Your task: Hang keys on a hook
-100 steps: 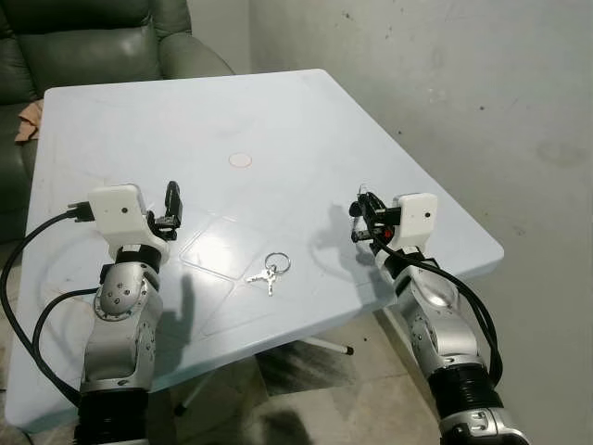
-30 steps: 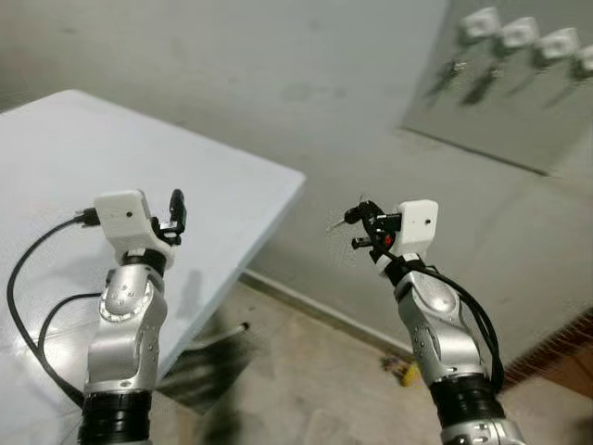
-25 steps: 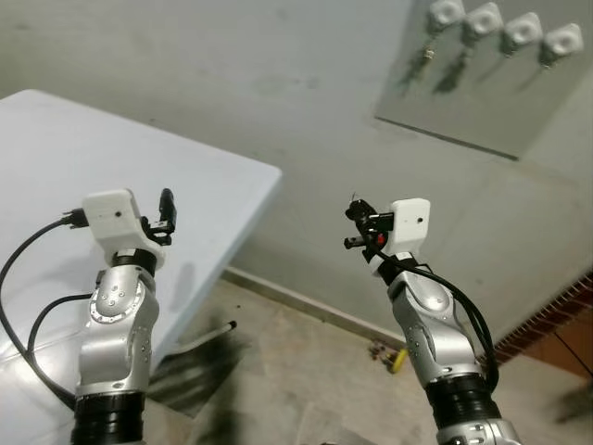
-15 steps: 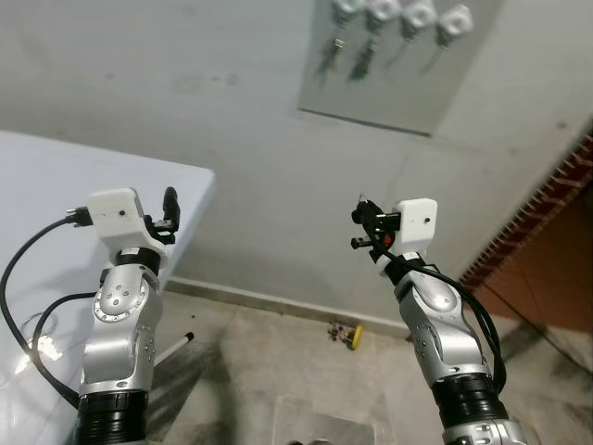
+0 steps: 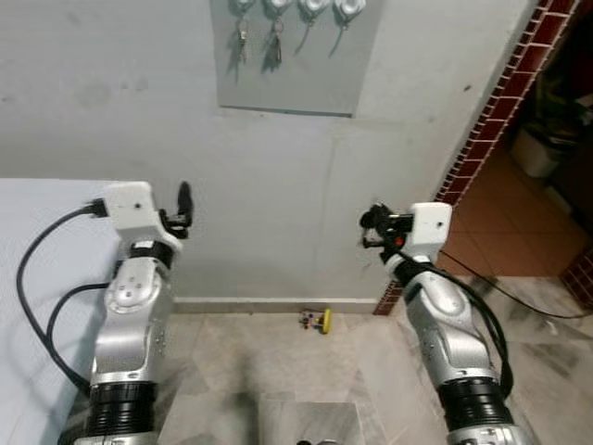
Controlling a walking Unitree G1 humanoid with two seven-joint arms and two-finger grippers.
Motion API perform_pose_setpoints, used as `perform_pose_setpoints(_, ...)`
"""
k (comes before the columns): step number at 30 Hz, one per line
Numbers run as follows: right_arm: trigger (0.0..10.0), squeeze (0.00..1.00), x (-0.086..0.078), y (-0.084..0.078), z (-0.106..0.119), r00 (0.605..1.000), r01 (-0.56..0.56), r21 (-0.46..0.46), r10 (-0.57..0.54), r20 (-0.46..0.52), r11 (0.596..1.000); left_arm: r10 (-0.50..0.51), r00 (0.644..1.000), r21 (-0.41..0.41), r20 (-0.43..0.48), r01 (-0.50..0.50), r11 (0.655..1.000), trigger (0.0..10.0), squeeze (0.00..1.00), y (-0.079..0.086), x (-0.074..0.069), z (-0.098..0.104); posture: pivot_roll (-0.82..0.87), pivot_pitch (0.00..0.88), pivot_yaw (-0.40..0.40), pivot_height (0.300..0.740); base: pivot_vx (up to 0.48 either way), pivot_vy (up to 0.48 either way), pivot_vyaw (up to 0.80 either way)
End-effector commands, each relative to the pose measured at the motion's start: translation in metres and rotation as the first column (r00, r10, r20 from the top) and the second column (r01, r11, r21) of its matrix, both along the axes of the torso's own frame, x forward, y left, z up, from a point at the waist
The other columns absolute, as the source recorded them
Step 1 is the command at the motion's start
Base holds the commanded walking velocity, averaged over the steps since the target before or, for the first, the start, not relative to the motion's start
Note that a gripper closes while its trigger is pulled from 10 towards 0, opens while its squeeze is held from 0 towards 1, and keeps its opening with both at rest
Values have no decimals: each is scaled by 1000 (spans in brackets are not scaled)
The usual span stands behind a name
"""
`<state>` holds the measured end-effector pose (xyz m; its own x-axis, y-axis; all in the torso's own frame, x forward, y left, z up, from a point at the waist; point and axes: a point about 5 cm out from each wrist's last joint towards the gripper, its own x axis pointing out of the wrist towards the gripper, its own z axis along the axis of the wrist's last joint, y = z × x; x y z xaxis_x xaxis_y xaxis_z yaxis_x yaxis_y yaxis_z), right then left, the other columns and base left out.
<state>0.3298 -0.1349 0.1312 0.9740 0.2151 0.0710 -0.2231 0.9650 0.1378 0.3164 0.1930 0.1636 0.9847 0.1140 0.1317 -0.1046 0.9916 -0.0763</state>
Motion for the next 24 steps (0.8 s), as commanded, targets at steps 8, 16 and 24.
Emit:
perform_pose_setpoints(8,10000,0,6,-10,-1,985,138,-4,-137,-100,990,-40,999,-2,-8,40,999,10000,0,-10,1,-1,-128,70,-29,740,0,0,0)
perform_pose_setpoints(16,10000,0,-2,-1,0,993,88,31,-85,-83,996,-73,997,5,-10,73,997,10000,0,-13,1,0,-122,74,-2,740,0,0,0)
perform_pose_setpoints(24,10000,0,-4,3,3,999,46,5,-46,-25,999,-77,997,33,7,77,997,10000,0,-3,1,6,-110,73,11,740,0,0,0)
